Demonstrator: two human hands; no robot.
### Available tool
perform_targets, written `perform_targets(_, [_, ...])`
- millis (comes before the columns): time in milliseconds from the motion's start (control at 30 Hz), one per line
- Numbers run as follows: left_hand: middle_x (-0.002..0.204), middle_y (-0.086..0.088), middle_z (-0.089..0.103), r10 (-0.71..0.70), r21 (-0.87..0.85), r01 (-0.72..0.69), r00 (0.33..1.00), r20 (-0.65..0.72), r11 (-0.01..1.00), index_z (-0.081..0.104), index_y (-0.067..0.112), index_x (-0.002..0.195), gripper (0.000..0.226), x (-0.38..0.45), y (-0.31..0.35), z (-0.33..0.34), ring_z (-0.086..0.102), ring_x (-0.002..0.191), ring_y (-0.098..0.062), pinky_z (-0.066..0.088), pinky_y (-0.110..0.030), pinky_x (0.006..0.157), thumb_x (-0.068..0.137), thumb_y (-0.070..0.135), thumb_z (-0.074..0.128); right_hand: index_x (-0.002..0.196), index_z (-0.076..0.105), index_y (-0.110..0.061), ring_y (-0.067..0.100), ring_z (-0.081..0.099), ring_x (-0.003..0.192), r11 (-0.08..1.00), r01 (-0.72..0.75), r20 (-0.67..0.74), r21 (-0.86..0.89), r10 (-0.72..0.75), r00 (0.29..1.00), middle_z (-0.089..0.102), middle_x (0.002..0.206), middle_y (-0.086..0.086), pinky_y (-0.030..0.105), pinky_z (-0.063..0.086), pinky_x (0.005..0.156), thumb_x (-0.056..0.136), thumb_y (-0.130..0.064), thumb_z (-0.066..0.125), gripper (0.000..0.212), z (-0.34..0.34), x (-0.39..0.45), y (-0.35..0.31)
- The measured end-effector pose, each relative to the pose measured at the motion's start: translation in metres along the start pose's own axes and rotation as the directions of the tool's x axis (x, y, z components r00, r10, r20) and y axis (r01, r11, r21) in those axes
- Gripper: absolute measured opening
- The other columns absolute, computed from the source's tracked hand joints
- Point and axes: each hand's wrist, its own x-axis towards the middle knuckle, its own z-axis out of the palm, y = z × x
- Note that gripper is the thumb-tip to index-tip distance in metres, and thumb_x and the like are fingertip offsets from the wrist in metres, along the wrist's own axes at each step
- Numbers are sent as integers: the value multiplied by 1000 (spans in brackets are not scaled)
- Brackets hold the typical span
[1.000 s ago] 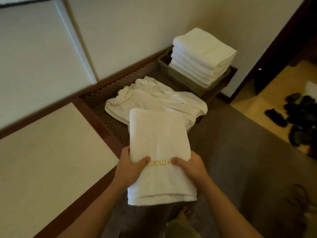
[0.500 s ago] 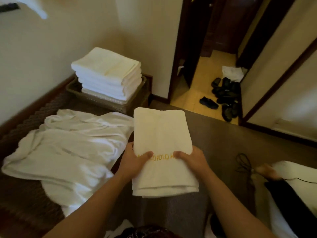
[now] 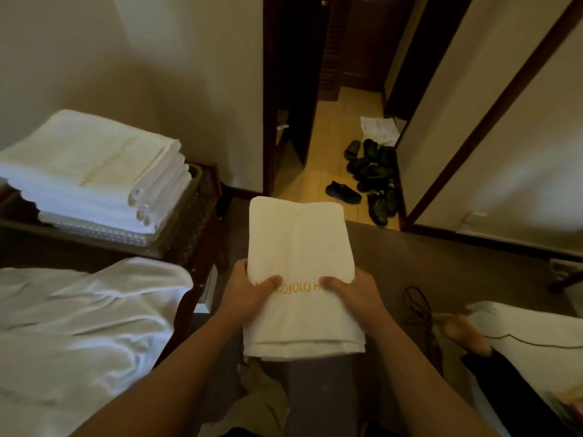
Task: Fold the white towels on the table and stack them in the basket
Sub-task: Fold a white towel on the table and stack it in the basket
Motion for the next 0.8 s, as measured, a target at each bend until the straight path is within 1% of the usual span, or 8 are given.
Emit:
perform_targets(167, [117,7,64,-1,-68,-7,993,-119,998,44,24,131,73,90,45,-26,67,100,-10,59,-33,79,76,43,88,111,69,-20,4,72,83,996,74,102,-51,-69,992,74,99,-8,17,56,60,80,-18,86,35,32,96,-83])
perform_targets(233, [116,9,64,-6,-103,-15,979,-204,995,46,24,128,71,122,67,-55,68,100,-12,60,-35,79,76,43,89,110,69,-20,1,71,77,990,122,177,-67,-109,978,73,94,-13,14,53,55,81,-18,85,33,60,135,-125])
perform_targets(300, [116,9,65,16,-122,-50,964,-265,991,48,24,128,69,145,88,-82,68,101,-12,60,-30,76,76,44,89,111,69,-19,6,71,82,981,168,238,-92,-143,961,73,96,-12,19,57,60,80,-21,86,36,85,164,-165])
perform_targets(367, [118,9,62,22,-133,-79,921,-389,988,46,22,130,68,167,104,-122,66,102,-11,53,-22,71,79,41,87,113,70,-17,15,74,89,970,222,333,-104,-176,926,76,101,-5,34,63,75,76,-23,89,42,129,196,-206])
perform_targets(433, [117,10,60,3,-151,-83,884,-468,985,43,22,132,68,172,119,-155,63,100,-7,49,-19,68,81,40,85,111,70,-17,15,73,89,955,279,415,-102,-214,884,76,103,-3,31,62,75,76,-22,89,40,166,214,-241])
perform_targets(500, [117,8,60,-32,-175,-82,822,-568,981,44,21,133,69,178,122,-196,63,98,-8,50,-20,69,81,42,84,109,71,-18,10,72,85,933,348,540,-94,-245,805,75,101,-5,22,58,66,78,-21,87,35,212,225,-277])
perform_targets(667, [123,2,64,-151,-229,-44,629,-762,973,47,19,136,76,189,130,-281,67,104,-20,59,-42,87,79,52,83,113,73,-11,8,75,75,904,426,755,-29,-259,602,78,98,0,22,57,57,81,-16,85,34,319,243,-351])
perform_targets(800, [115,1,64,-232,-301,-81,463,-855,950,50,16,131,71,209,140,-333,66,99,-19,58,-39,81,78,49,84,106,72,-10,8,74,65,892,452,836,-1,-247,490,77,88,0,23,57,53,81,-19,84,29,398,265,-397])
